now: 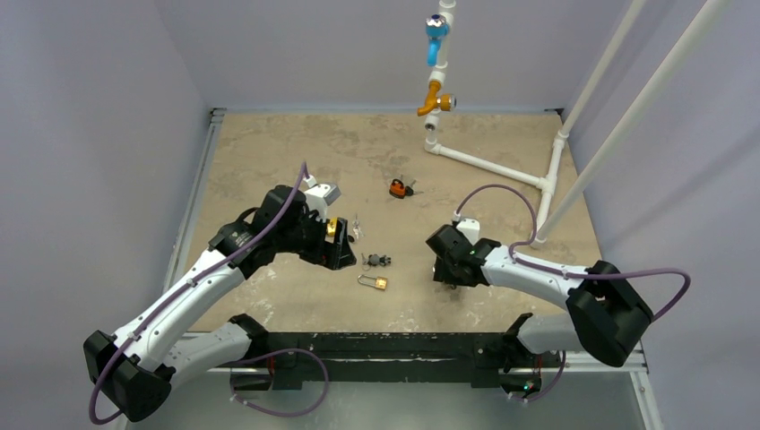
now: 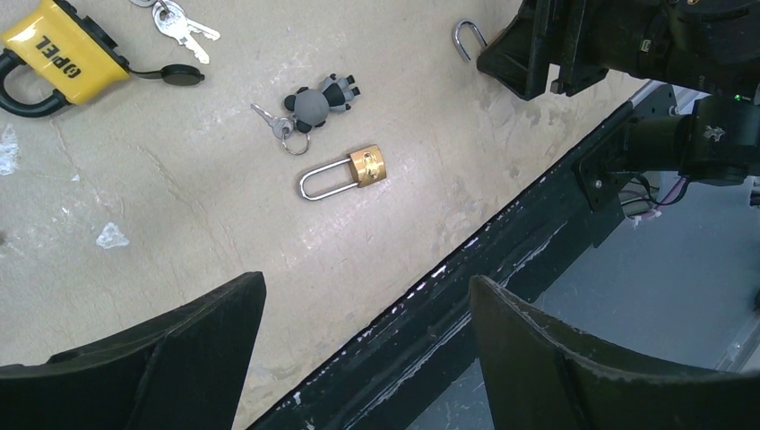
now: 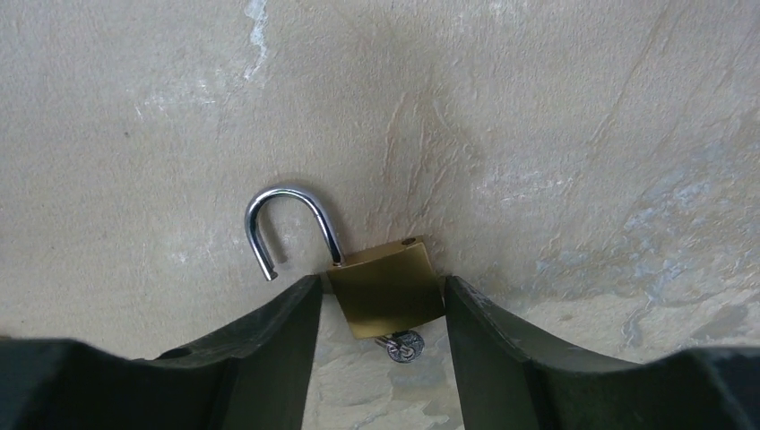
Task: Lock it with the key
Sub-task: Pick up the lock from the center of the board.
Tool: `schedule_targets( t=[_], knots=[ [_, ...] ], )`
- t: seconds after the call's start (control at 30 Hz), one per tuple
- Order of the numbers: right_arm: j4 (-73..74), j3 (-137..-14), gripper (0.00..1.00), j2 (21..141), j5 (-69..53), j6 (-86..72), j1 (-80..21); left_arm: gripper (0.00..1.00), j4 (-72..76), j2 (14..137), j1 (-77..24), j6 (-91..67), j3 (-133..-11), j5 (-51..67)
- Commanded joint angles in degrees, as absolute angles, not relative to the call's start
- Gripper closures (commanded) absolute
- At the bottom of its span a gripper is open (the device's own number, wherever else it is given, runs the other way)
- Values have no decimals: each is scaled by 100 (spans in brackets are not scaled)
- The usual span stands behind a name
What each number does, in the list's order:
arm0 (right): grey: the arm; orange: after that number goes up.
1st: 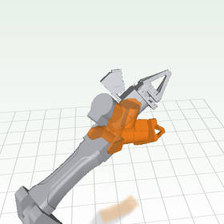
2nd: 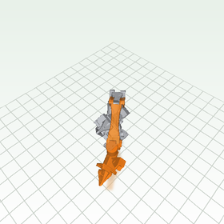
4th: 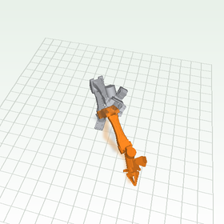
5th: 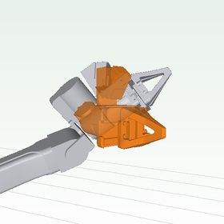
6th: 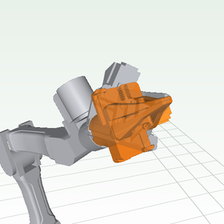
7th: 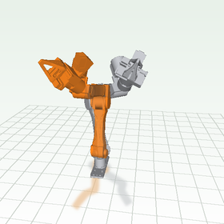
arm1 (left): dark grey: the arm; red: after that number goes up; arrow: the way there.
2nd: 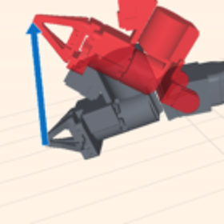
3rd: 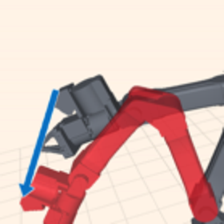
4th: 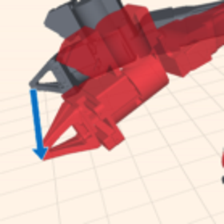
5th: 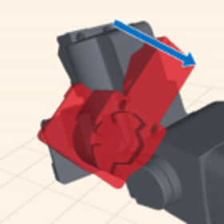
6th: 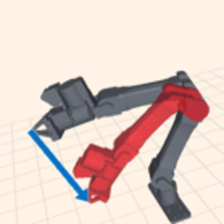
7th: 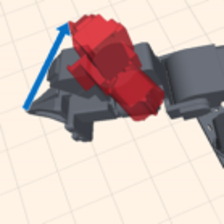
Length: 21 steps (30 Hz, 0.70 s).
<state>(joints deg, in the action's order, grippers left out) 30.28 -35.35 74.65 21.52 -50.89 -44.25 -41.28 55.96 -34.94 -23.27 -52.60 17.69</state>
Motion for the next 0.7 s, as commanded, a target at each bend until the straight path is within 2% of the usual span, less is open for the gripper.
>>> schedule_targets(
  t=[0.0,0.13,0.27,0.33,0.47,0.67],
  knots=[
    [3071,-3752,52,7559,2182,-4957,-4447,16,-3999,5586,-3499,-2338,-5249,1713],
    [3021,-3762,64,7581,2147,-4897,-4447,16,-3991,5590,-3501,-2338,-5248,1679],
    [2982,-3793,86,7472,2107,-4857,-4464,16,-4008,5630,-3490,-2321,-5256,1668],
    [2958,-3868,94,7295,2124,-4746,-4507,16,-4009,5650,-3492,-2297,-5264,1669],
    [2761,-4215,100,6831,1977,-4105,-4654,17,-4004,5736,-3490,-2218,-5315,1800],
    [2625,-5052,100,6563,2061,-3095,-5413,22,-3968,6011,-3499,-2226,-5594,2369]
  ],
)
